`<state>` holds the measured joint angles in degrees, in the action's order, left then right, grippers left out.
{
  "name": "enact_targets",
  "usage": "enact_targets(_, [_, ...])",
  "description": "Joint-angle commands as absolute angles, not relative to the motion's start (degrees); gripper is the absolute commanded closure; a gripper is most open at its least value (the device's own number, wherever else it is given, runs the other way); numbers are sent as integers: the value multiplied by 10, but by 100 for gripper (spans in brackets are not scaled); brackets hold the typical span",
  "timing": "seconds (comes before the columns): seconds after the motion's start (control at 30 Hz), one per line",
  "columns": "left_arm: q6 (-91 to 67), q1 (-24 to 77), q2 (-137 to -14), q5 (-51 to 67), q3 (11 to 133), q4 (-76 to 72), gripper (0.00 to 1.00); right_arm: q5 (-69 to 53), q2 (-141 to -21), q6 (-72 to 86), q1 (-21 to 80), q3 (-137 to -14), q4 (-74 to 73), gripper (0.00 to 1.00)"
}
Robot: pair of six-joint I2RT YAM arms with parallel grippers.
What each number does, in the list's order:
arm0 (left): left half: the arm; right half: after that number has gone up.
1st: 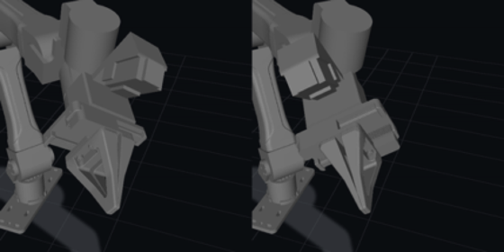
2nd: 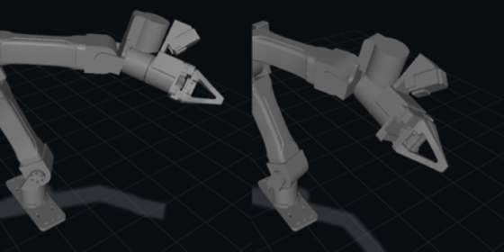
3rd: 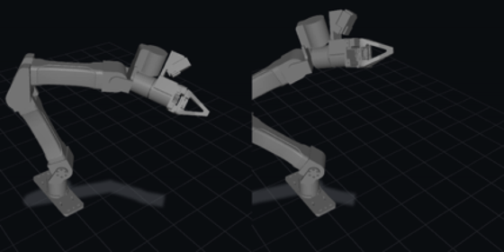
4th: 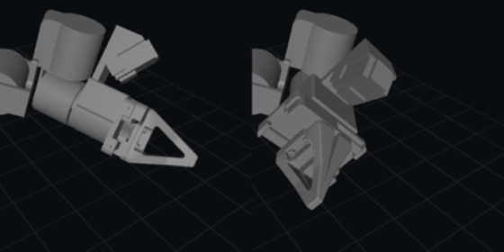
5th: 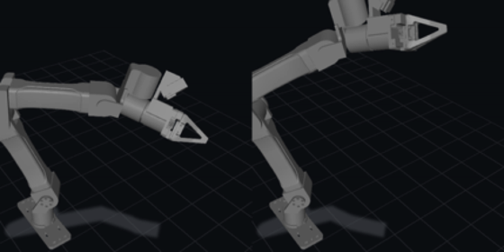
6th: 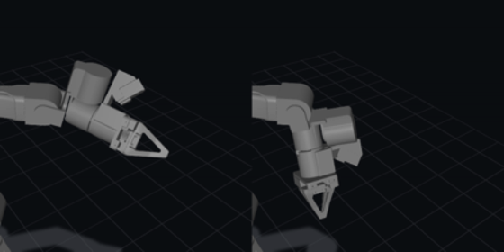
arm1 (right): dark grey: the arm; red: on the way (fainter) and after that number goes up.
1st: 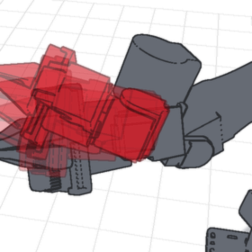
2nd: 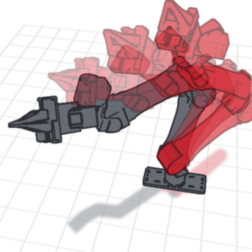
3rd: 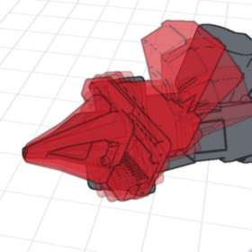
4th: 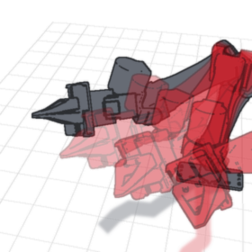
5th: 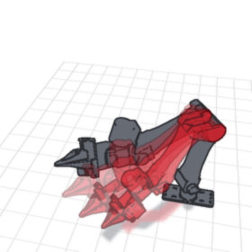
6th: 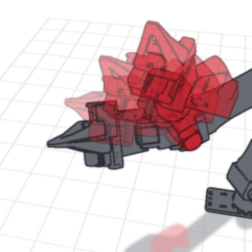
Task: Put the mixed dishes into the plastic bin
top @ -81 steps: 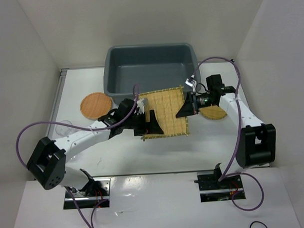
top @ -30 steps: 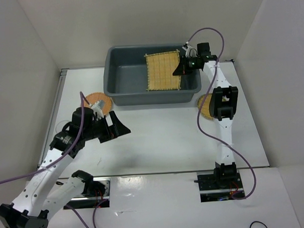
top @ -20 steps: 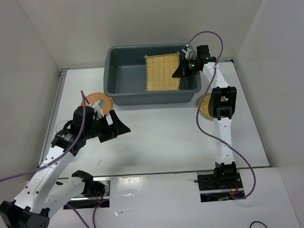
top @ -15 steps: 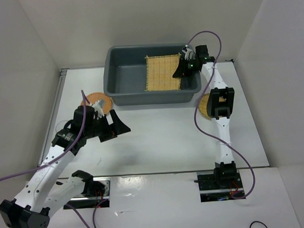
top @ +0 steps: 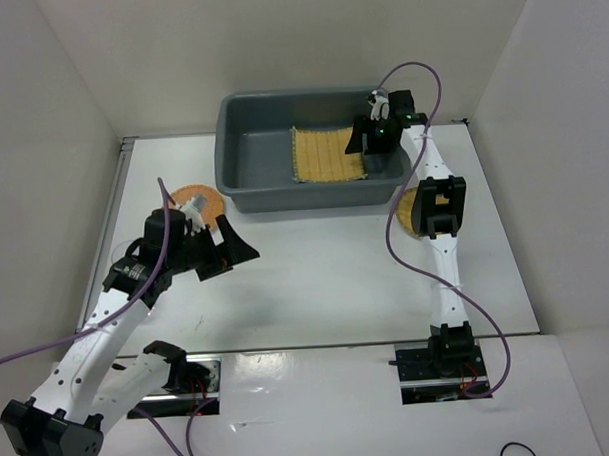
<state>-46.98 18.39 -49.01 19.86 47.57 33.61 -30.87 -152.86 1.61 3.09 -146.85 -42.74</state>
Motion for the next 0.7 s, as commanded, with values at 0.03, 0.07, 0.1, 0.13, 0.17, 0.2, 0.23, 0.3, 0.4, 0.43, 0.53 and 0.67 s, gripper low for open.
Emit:
enact_targets(0.03, [-481,179,-490,211,479,309,0,-260,-1504,22,23,-1499,-436,13])
enact_targets(0.07, [-481,174,-490,211,479,308,0,-260,-1497,34,18,-1506,-436,10])
enact_targets(0.1, [-481,174,-490,211,479,308,0,-260,-1488,39,18,-1506,-436,10])
enact_targets(0.13, [-481,174,-495,204,479,308,0,-277,-1467,40,11,-1513,-429,8])
enact_targets(0.17, [-476,174,-495,196,479,308,0,-286,-1455,47,5,-1527,-429,8])
enact_targets(0.2, [-468,174,-502,191,484,316,0,-295,-1426,47,5,-1535,-429,6])
enact_targets(0.23, [-462,174,-511,179,484,322,0,-314,-1409,47,-4,-1542,-429,4])
enact_targets(0.3, [-452,174,-529,173,495,332,0,-314,-1372,53,-25,-1555,-423,2])
enact_targets(0.4, [-445,174,-537,173,495,327,0,-314,-1311,29,-63,-1548,-440,2])
enact_targets(0.43, [-445,169,-537,173,495,317,0,-314,-1293,12,-74,-1538,-454,2])
enact_targets(0.53, [-445,169,-537,180,490,294,0,-351,-1278,-114,-121,-1455,-535,2])
enact_targets(0.67, [-450,163,-537,192,478,286,0,-389,-1351,-292,-190,-1428,-743,2])
